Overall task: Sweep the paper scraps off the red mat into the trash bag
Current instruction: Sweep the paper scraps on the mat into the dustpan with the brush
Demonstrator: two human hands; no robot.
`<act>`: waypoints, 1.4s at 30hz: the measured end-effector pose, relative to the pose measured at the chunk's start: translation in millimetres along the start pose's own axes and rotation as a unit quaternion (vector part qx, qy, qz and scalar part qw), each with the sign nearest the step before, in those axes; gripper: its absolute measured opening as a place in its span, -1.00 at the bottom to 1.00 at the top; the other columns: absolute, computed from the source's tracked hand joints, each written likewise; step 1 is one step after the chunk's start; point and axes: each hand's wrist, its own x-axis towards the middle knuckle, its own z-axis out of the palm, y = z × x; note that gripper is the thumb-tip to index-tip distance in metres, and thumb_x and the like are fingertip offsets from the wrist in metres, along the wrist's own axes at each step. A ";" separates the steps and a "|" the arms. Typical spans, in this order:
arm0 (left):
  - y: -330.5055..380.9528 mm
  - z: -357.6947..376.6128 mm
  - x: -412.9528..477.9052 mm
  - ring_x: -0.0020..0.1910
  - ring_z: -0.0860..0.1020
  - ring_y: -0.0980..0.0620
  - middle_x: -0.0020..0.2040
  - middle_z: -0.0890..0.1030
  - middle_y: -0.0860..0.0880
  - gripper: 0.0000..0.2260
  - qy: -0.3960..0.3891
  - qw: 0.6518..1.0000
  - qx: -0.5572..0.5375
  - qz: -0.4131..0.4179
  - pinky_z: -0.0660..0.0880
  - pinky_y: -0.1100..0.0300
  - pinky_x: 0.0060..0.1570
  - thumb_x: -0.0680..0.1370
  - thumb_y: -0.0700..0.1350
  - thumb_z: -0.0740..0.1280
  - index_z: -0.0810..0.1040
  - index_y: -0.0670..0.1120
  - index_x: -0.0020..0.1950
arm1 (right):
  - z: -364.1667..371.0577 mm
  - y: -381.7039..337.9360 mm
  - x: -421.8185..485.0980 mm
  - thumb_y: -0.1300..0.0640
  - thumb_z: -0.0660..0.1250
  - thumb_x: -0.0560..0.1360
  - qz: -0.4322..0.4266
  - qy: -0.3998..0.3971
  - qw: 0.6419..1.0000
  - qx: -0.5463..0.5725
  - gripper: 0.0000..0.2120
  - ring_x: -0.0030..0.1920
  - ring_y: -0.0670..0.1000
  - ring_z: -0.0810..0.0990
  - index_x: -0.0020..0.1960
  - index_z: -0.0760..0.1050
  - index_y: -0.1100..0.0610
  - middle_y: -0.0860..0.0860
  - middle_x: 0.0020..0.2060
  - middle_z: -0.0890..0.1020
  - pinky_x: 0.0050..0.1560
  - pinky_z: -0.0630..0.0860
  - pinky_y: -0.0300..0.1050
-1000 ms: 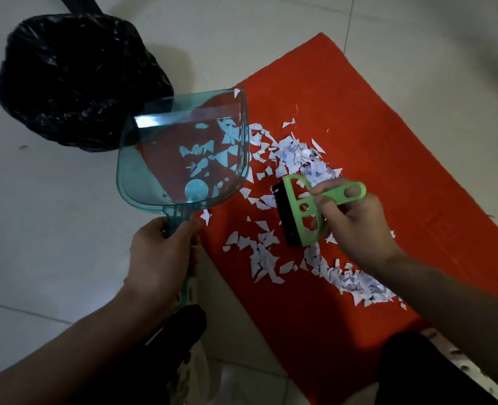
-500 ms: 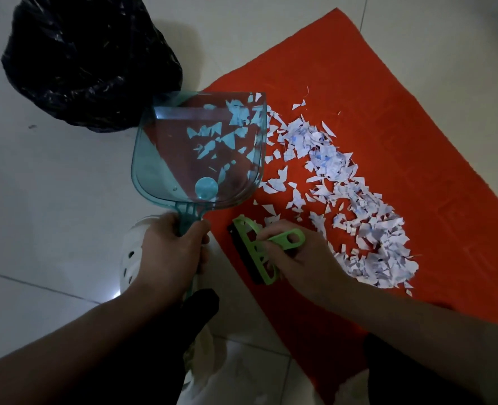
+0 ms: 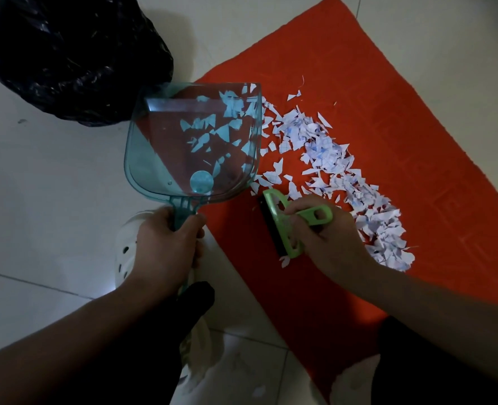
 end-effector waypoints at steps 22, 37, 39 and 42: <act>1.2 1.1 0.0 -0.64 0.43 0.14 -0.41 0.53 -0.18 -0.80 0.006 1.000 0.002 0.002 0.37 0.35 -0.62 0.56 -0.17 0.31 0.51 -0.32 -0.12 | 7.9 11.9 -31.6 -0.03 0.16 0.54 -0.026 -0.120 0.991 -0.051 -0.77 -0.21 -0.11 0.57 0.00 0.53 0.06 -0.17 -0.12 0.54 -0.22 0.56 -0.28; -0.7 -1.7 2.7 -0.61 0.44 0.09 -0.42 0.53 -0.19 -0.78 0.011 1.000 -0.009 -0.008 0.41 0.29 -0.59 0.56 -0.15 0.32 0.52 -0.32 -0.14 | 15.6 -3.3 1.2 -0.02 0.21 0.54 -0.032 -0.060 0.997 -0.040 -0.86 -0.20 -0.10 0.60 0.00 0.52 -0.03 -0.12 -0.13 0.56 -0.23 0.57 -0.29; -1.6 -3.2 3.4 -0.60 0.44 0.07 -0.44 0.52 -0.18 -0.77 0.012 1.000 -0.009 -0.005 0.42 0.27 -0.58 0.56 -0.15 0.32 0.52 -0.34 -0.15 | 18.4 -3.2 3.2 -0.02 0.21 0.54 -0.026 -0.078 0.995 -0.055 -0.85 -0.18 -0.10 0.59 -0.02 0.53 -0.02 -0.10 -0.13 0.57 -0.19 0.57 -0.25; -2.8 -5.5 5.4 -0.62 0.43 0.09 -0.45 0.51 -0.17 -0.76 0.022 1.000 -0.010 -0.004 0.41 0.29 -0.60 0.55 -0.16 0.33 0.52 -0.36 -0.15 | 5.4 -2.5 16.0 0.20 0.28 0.55 0.015 -0.024 0.999 -0.043 -0.89 -0.31 -0.10 0.57 -0.06 0.53 0.02 -0.08 -0.20 0.58 -0.36 0.52 -0.28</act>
